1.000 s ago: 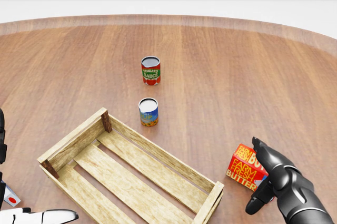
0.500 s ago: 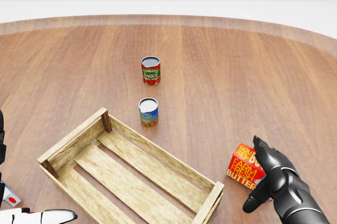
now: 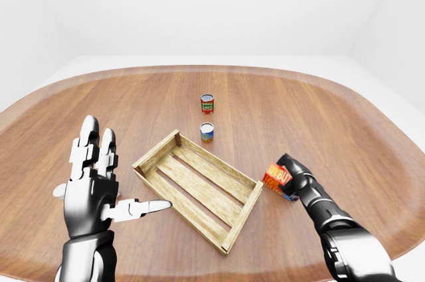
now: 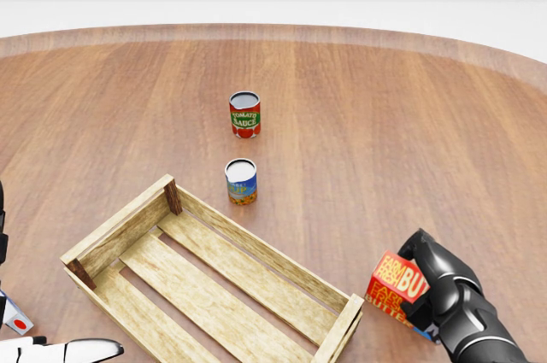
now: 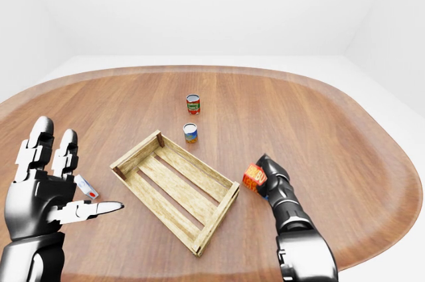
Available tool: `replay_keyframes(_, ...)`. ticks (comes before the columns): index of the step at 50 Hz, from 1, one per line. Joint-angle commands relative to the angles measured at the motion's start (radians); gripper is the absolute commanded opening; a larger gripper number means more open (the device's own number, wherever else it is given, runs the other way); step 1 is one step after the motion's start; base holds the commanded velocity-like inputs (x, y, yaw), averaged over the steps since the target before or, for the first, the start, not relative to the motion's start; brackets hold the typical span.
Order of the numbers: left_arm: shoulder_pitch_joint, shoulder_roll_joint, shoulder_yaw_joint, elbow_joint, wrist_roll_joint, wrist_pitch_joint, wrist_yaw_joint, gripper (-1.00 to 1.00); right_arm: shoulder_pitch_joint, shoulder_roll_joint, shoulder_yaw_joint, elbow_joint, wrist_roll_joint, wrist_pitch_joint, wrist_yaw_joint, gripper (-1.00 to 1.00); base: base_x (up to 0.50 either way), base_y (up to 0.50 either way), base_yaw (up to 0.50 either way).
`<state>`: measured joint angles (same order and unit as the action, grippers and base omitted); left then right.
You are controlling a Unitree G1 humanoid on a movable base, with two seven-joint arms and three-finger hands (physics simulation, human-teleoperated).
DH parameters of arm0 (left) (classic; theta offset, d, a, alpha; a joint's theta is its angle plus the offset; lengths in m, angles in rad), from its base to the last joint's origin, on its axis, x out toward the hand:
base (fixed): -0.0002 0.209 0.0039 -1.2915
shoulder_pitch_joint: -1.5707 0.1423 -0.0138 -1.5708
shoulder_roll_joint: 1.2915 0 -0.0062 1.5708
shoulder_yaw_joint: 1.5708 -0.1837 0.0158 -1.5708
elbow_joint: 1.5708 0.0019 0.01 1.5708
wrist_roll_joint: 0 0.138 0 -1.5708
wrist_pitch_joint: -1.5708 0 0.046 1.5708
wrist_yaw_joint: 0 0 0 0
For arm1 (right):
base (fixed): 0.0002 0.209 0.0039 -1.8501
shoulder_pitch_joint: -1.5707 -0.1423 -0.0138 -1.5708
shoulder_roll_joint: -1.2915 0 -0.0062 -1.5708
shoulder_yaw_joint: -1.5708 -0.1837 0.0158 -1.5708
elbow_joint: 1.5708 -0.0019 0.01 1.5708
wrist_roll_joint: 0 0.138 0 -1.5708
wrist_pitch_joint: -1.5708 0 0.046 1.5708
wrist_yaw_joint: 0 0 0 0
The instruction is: Pick up the butter and put it in the tray.
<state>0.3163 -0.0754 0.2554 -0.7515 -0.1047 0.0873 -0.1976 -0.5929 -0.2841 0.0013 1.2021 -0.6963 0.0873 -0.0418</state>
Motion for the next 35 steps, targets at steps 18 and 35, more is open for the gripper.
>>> replay_keyframes(18,0.001,0.001,-0.006,0.003,0.004,0.000,0.003,1.00,0.085,0.003,-0.001,0.016,0.031,0.000,-0.027,-1.00,0.00,0.00,0.00)
replay_keyframes(35,0.001,0.000,-0.003,0.003,0.001,0.000,0.000,1.00,0.181,-0.005,-0.015,-0.515,-0.150,0.000,0.112,-1.00,0.00,0.00,0.00)
